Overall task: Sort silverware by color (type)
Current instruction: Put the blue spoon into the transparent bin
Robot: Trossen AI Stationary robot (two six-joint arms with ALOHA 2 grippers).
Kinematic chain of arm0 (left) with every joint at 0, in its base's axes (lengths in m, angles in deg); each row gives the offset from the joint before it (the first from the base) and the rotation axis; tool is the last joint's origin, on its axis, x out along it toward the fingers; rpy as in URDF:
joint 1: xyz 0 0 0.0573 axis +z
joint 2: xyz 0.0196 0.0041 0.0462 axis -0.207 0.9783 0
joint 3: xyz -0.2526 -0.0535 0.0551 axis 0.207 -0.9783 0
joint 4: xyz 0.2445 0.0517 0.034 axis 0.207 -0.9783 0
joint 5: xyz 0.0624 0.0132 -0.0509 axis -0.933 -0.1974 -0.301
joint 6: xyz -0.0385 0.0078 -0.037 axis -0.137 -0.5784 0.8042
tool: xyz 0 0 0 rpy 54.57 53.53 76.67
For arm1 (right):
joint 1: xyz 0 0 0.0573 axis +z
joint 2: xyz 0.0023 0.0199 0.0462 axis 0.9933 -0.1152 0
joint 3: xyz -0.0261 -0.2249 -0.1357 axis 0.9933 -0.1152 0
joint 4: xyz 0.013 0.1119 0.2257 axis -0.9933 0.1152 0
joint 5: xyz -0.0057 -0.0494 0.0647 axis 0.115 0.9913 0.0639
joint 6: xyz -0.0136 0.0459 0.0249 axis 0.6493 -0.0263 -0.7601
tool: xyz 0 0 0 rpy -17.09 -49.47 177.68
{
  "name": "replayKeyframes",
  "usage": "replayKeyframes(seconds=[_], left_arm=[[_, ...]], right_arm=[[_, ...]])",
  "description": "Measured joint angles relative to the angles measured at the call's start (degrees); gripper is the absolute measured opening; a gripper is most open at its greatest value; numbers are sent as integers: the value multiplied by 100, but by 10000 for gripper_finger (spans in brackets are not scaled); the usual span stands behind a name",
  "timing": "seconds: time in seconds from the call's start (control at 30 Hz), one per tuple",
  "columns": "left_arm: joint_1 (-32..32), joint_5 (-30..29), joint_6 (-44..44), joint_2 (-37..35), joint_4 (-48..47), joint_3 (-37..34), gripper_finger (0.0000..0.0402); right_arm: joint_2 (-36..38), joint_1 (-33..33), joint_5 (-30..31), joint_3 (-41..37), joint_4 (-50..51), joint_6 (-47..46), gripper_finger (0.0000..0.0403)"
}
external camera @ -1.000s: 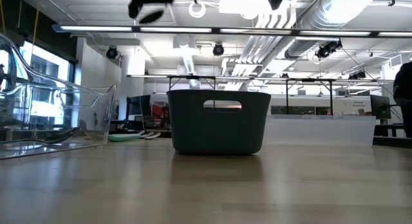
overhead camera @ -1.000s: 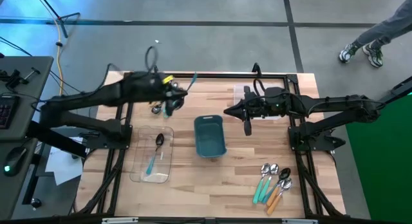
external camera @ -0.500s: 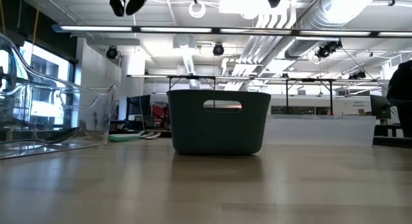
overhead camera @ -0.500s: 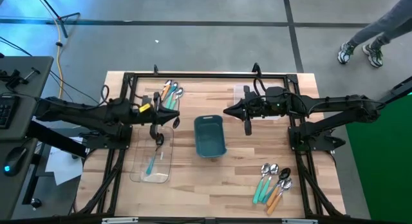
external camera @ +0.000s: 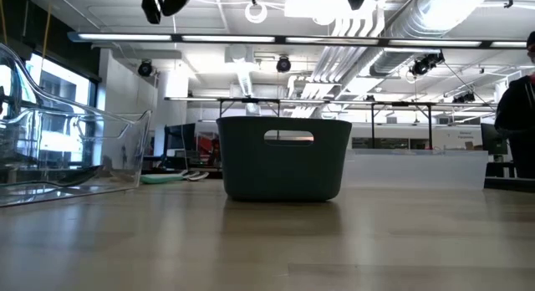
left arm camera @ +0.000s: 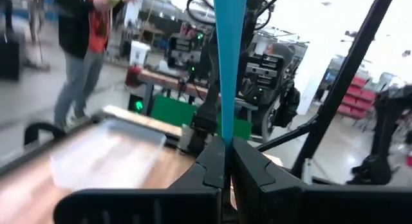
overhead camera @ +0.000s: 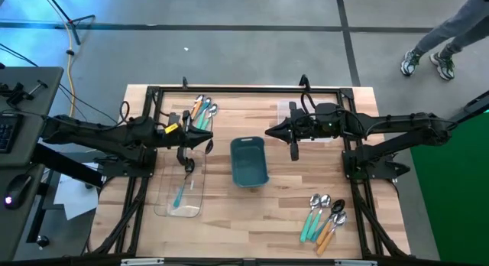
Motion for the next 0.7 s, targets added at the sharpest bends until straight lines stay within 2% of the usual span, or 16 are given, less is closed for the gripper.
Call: replayKeyframes(seconds=[0.1, 0.33, 0.4, 0.7], left_arm=[[-119, 0, 635, -36, -870, 276, 0], [-819, 19, 2282, 173, -4886, 1525, 0], [-1058, 7, 2801, 300, -5686, 1774, 0], [-2325, 189, 5120, 1329, -7645, 1918, 0]], right_arm=[[0, 0, -2, 0, 0, 0, 0], [0, -1, -2, 0, 47, 3, 0], [0, -2, -2, 0, 50, 67, 0], [0, -2, -2, 0, 232, 103, 0]])
